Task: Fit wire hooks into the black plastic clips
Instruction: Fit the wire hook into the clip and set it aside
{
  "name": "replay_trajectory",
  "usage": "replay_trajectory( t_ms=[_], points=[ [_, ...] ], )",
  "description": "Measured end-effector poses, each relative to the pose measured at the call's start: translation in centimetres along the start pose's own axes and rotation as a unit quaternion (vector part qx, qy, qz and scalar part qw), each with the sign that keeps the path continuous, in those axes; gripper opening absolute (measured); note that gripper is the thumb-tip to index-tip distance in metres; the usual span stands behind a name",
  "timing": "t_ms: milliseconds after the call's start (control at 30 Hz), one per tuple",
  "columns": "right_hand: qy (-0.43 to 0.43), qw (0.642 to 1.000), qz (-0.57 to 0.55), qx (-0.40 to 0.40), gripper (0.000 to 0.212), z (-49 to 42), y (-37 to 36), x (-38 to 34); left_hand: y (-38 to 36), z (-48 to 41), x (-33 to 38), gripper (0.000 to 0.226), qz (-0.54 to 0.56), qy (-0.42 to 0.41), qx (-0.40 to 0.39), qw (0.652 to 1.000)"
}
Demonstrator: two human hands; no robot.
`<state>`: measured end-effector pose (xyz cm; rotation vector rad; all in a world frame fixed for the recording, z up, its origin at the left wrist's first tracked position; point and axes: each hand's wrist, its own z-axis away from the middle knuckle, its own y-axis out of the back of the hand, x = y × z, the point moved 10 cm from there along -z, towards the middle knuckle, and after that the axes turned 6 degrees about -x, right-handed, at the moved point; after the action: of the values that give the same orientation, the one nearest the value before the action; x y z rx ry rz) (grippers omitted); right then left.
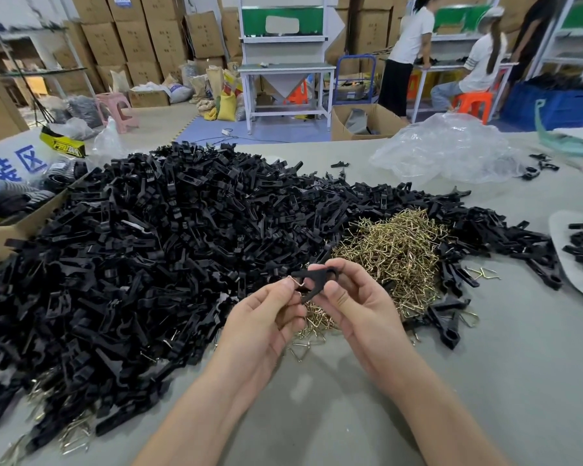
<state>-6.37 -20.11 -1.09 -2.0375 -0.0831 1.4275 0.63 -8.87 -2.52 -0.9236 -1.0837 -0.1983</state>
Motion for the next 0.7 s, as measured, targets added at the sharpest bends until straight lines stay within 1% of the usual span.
replay_trajectory(
  t_ms=[100,267,467,700],
  points=[
    [0.032,0.995,0.088,-0.014,0.022,0.3,-0.6,-0.6,0.7,0.0,-0.5,0.010,0.003,0.015,0.027,1.000],
    [0.039,0.980,0.193,-0.010,0.022,0.7,-1.2,-0.6,0.5,0.2,-1.2,0.009,0.004,0.004,0.040,0.999],
    [0.051,0.977,0.205,-0.002,0.023,0.8,-1.5,-0.7,0.8,0.4,-0.5,0.012,0.014,-0.042,0.066,0.997],
    [0.073,0.971,0.225,0.011,0.024,1.0,-1.5,-0.9,0.8,0.6,-0.9,0.020,0.027,-0.046,0.072,0.996]
  ],
)
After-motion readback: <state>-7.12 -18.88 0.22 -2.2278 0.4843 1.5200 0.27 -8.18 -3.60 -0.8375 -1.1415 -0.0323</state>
